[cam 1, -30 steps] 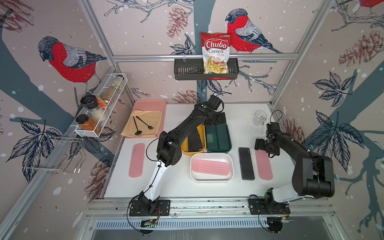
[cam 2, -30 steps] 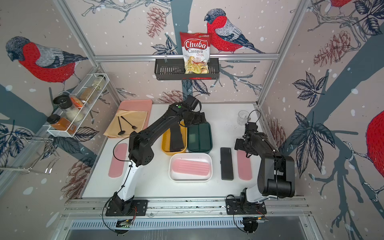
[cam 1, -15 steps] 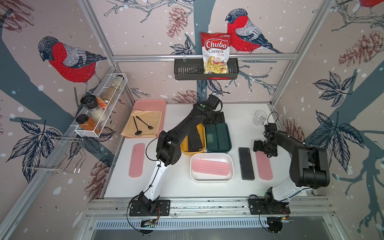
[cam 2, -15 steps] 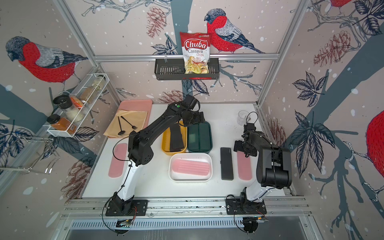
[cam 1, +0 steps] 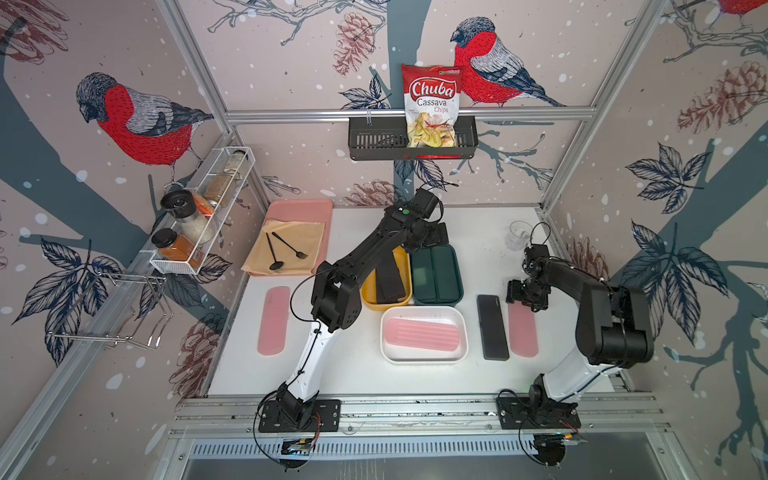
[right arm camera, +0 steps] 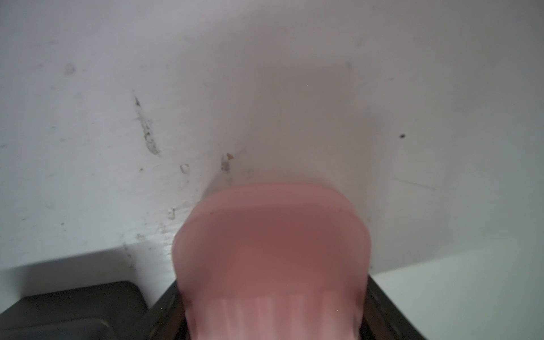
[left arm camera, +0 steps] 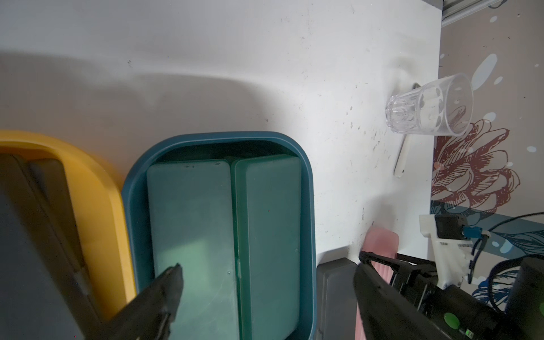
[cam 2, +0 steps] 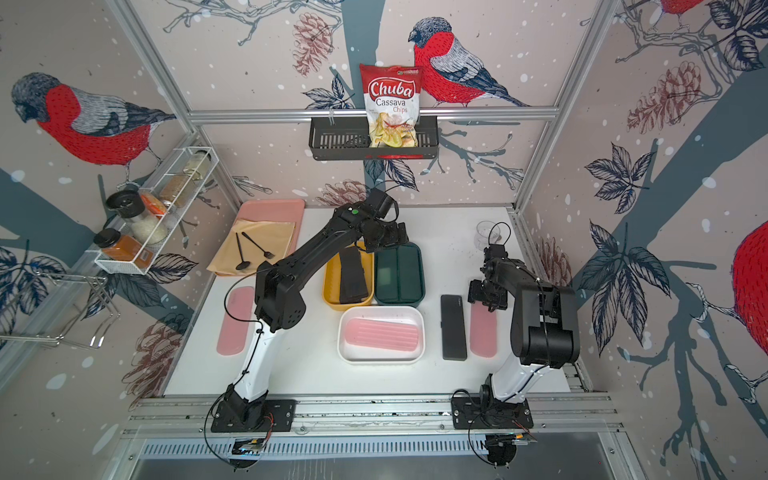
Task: Place the pencil cases by color into the storage box
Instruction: Pick up the pencil case from the center of the board.
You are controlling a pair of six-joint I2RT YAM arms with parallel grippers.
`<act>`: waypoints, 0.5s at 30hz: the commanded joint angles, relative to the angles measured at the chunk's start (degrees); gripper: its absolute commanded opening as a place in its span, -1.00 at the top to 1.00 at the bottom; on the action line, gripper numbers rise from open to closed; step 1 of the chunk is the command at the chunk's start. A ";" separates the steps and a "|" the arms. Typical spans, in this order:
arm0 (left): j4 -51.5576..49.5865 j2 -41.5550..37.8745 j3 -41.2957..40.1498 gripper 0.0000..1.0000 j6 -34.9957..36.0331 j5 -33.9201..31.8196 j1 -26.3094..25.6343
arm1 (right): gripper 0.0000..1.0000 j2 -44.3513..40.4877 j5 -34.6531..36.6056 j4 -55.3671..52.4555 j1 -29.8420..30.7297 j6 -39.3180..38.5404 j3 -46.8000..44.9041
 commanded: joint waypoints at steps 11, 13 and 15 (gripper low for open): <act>1.45 -2.74 -0.10 -0.90 1.31 -0.77 0.32 | -0.14 -2.71 1.81 0.28 0.85 -1.00 1.97; 1.54 -3.19 -0.10 -0.90 1.29 -1.16 0.40 | -0.14 -3.49 1.99 0.30 1.15 -1.47 2.58; 1.71 -3.69 -0.19 -0.90 1.27 -1.30 0.56 | -0.13 -4.20 2.08 0.30 1.55 -1.88 3.33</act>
